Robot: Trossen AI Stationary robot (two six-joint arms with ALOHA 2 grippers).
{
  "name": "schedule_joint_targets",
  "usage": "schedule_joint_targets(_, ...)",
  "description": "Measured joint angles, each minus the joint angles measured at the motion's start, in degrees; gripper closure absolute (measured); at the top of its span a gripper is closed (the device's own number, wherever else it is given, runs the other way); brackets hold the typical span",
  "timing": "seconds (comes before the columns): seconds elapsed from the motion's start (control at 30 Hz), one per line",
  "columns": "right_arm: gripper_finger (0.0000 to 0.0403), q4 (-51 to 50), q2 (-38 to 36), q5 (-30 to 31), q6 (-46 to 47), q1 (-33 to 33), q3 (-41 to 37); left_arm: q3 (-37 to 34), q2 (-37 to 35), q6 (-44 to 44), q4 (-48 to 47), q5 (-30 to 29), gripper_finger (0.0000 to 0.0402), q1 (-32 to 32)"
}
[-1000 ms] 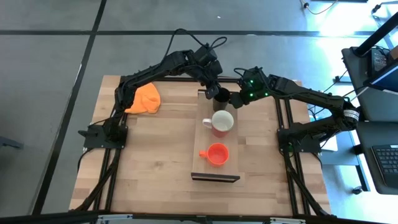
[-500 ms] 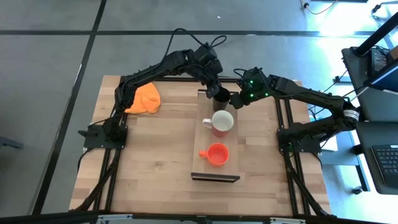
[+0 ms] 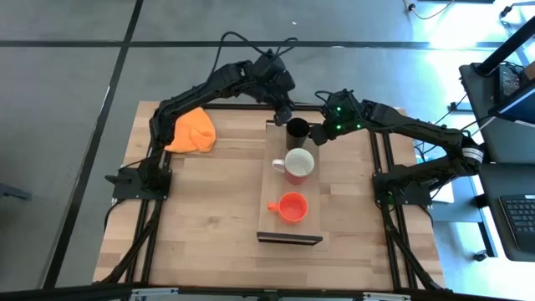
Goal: Stack small to large cups/mugs on shelf
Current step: Put the black cup on the shelf
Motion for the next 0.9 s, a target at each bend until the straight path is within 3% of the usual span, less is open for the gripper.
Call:
schedule_joint_targets(0.2, 0.0394, -3.0, -4.1, 1.2, -1.4, -1.4, 2.0, 0.0, -3.0, 0.8, -0.2, 0.0, 0.0347, 0.5)
schedule_joint_targets(0.43, 0.0394, -17.0, -9.0, 10.6, -4.7, -1.7, 8.9, 0.0, -3.3, 0.3, -2.0, 0.2, 0.0345, 0.0)
schedule_joint_targets(0.63, 0.0394, -17.9, -11.2, 10.7, -4.3, -1.7, 8.6, -2.8, -3.2, 0.9, -8.2, -5.7, 0.0344, 0.0)
schedule_joint_targets(0.9, 0.0394, -18.2, -11.2, 12.1, -4.4, -1.3, 8.6, -7.1, -3.2, 0.3, -11.0, -5.9, 0.0344, -1.0)
